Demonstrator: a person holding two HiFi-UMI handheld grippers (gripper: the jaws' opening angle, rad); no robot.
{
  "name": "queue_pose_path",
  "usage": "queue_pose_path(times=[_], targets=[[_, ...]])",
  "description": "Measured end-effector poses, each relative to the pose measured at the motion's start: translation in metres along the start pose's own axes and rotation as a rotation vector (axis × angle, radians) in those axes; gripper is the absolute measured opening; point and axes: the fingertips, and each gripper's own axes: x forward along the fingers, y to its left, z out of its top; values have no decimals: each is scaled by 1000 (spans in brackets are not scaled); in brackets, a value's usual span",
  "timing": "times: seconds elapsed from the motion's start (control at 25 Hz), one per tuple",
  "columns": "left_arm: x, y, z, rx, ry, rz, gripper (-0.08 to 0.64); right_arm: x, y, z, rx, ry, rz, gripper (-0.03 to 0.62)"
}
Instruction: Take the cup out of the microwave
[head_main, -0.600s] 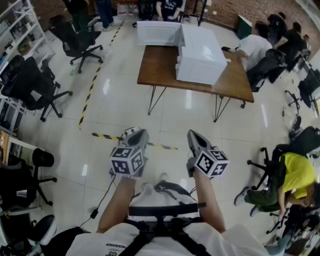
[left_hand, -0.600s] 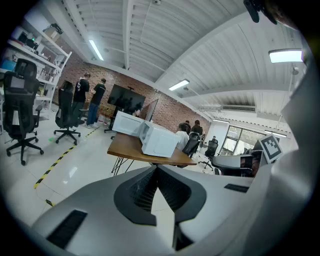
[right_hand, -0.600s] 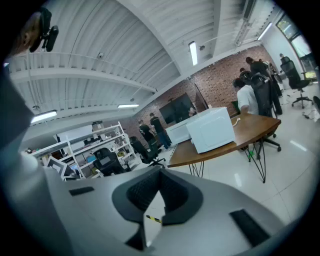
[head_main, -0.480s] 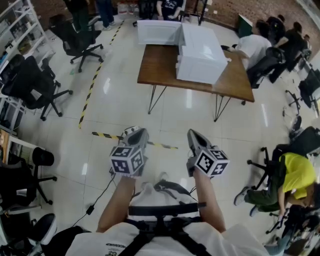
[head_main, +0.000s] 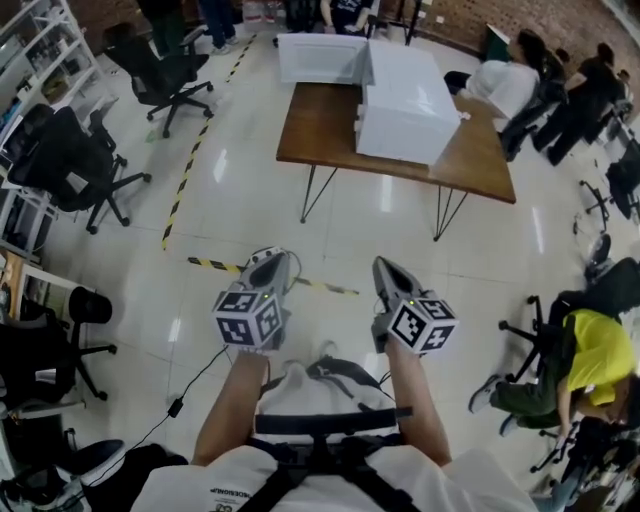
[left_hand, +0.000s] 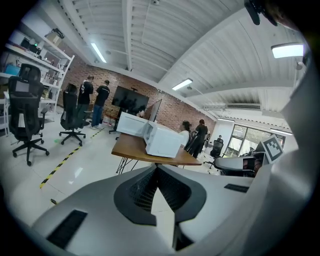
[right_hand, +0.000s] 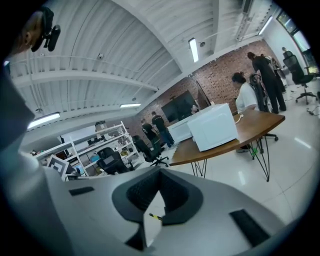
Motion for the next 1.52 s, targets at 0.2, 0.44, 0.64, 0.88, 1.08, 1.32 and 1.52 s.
queue_pose_path(times=[0.2, 0.44, 0.64, 0.88, 1.08, 1.32, 1.52], targets=[[5, -8, 2, 11, -3, 30, 2, -1, -12, -2, 6, 9, 32, 5], [7, -11, -2, 13, 0, 79, 2, 6, -23, -2, 22, 32, 75, 5], [12, -9, -1, 5, 2, 105, 2, 20, -26, 3, 26, 42, 110, 5], [32, 4, 5, -3, -3, 92, 2, 44, -26, 7, 6, 56, 116, 5], [61, 23, 20, -2, 4, 64, 2, 76, -29, 21, -3, 45, 105, 5], [107, 44, 49, 9, 11, 9, 2, 123, -33, 44, -18, 37, 78, 5], [149, 65, 80, 20, 13, -31, 2, 168, -40, 67, -30, 35, 55, 5]])
